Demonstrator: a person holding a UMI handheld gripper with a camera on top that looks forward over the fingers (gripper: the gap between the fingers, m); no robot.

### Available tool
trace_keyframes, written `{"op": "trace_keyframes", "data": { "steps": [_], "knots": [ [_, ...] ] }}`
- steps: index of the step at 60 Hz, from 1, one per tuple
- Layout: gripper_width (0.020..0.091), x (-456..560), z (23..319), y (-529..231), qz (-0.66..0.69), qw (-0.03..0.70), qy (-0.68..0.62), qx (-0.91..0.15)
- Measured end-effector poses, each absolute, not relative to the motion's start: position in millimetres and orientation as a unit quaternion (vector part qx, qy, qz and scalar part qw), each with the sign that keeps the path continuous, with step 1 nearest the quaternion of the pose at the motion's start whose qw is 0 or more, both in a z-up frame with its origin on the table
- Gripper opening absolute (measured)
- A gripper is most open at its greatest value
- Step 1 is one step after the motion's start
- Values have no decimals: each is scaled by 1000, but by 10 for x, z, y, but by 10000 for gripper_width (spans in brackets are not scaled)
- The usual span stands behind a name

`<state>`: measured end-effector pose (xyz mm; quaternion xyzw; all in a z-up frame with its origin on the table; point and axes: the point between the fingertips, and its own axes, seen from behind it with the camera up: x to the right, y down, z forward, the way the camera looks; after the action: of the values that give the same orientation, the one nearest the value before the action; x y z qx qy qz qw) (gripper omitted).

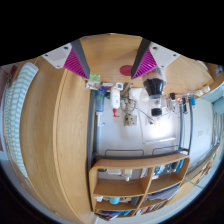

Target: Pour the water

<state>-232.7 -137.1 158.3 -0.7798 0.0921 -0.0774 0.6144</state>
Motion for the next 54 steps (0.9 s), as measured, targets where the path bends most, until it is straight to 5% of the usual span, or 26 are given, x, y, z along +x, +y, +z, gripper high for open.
{"op": "trace_keyframes", "data": {
  "steps": [15,33,45,54],
  "knots": [
    [844,-3120,1163,-1388,20,634,61,-771],
    [849,-3532,1274,-802,1,660,39,-751],
    [749,-3489,1233,-471,-19,659,48,-751],
    [554,-3446,1170,-374,-27,662,53,-747]
  ]
}}
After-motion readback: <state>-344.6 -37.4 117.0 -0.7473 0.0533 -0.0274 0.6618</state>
